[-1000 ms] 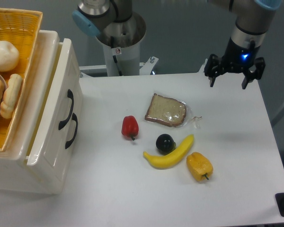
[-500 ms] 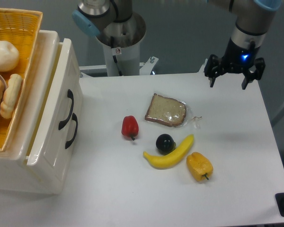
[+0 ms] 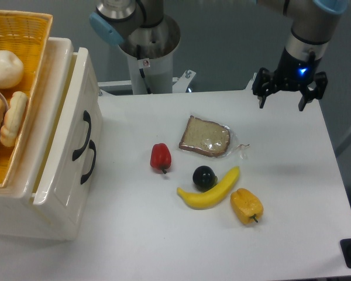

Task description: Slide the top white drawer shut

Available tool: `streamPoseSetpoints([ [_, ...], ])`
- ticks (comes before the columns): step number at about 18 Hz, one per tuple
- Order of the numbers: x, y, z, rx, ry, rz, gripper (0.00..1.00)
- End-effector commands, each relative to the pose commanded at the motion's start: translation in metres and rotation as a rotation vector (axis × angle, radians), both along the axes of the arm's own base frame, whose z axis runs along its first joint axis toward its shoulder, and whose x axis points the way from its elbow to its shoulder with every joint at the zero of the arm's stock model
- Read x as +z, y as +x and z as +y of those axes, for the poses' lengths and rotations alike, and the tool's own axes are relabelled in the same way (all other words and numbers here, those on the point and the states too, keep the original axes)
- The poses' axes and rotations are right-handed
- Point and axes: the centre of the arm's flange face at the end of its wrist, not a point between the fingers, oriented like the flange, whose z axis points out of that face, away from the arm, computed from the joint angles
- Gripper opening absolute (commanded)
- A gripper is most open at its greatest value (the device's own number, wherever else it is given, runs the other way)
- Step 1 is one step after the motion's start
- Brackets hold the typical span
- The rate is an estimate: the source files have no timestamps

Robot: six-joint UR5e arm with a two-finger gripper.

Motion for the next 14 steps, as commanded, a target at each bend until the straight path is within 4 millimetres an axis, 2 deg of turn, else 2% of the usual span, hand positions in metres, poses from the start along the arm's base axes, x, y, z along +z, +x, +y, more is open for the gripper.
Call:
streamPoseSetpoints([
  [10,0.002,-0.003,-0.003,0.006,0.000,0.006,1.00],
  [14,0.001,-0.008,-0.013,0.023,0.000,0.006,1.00],
])
